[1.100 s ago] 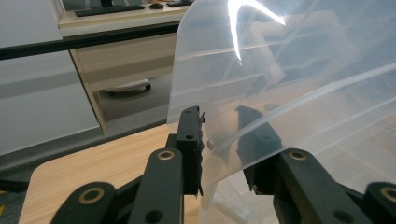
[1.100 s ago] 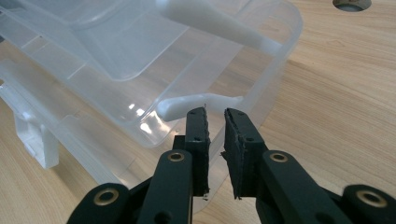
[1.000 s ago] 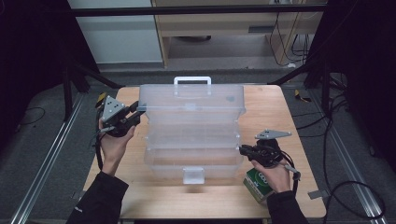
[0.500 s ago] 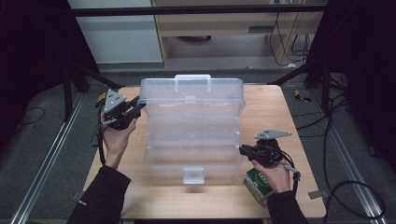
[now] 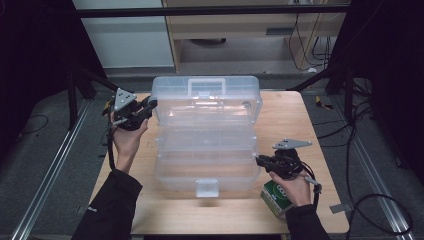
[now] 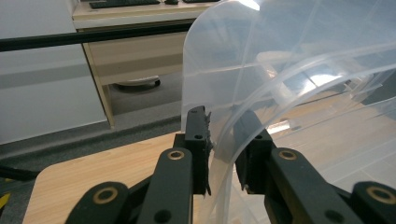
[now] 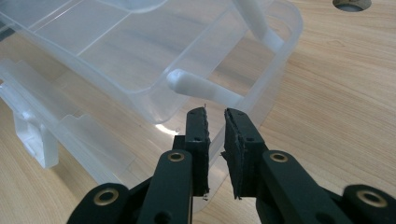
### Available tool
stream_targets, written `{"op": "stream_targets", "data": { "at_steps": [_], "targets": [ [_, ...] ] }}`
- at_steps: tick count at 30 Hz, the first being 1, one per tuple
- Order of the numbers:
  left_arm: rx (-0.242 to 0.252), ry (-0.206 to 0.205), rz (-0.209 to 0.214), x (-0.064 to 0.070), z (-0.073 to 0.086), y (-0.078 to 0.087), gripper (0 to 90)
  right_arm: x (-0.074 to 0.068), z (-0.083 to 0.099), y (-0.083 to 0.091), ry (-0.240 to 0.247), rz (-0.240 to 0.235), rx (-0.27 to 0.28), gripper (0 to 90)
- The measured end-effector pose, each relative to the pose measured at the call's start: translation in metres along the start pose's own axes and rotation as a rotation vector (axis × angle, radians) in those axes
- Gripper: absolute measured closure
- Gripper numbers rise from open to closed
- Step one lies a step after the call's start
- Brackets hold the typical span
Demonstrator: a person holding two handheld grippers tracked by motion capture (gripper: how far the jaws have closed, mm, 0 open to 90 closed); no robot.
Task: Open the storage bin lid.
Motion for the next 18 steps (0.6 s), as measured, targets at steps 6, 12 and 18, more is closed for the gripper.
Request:
{"op": "stream_targets", "data": {
  "at_steps": [6,12,18],
  "targets": [
    [-0.009,0.012,-0.015,-0.006,-0.006,-0.013,76.7,0.000,0.000,0.000,0.001,0.001,0.000,79.3],
    [-0.011,-0.001,-0.025,-0.011,-0.011,-0.023,76.8,0.000,0.000,0.000,0.003,0.003,0.000,79.2],
    [-0.024,0.037,-0.025,-0.017,-0.013,-0.034,77.3,0.000,0.000,-0.001,0.006,0.004,-0.001,79.0]
  ]
}}
Point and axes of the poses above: each handheld gripper's, and its own axes: y roughly backward along the jaws, z roughly out of its underside, x roughly to its right, the point moved 2 cm from there along -y, roughly forward along the jaws, and after that the axes turned 8 degrees about z, right-handed, at the moved point
